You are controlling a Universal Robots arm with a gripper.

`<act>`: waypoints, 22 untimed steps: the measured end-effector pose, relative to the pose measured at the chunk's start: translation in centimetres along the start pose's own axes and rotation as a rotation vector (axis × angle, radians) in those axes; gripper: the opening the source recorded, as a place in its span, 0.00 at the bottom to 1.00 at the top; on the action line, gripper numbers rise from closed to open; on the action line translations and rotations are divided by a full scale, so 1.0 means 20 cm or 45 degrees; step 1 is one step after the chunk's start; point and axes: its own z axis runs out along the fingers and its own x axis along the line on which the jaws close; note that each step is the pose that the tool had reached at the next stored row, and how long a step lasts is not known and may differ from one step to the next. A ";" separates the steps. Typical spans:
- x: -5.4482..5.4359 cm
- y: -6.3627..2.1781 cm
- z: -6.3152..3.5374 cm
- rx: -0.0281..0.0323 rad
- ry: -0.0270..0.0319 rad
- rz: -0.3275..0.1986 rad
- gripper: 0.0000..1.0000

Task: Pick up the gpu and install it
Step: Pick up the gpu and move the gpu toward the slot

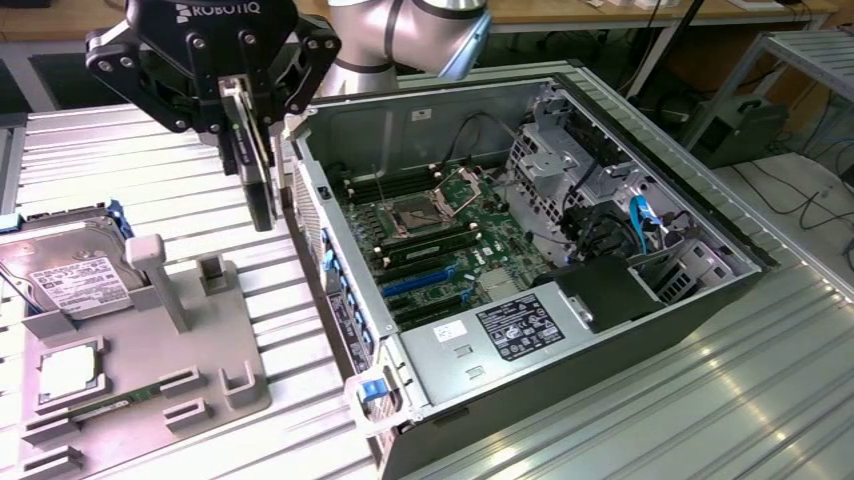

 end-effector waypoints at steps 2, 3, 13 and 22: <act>-0.01 0.000 0.000 0.0000 0.0000 0.000 0.29; -0.02 0.000 0.001 0.0000 0.0000 0.000 0.29; -0.09 -0.002 0.002 0.0001 0.0000 0.000 0.29; -0.18 -0.004 0.004 0.0000 -0.0001 0.000 0.29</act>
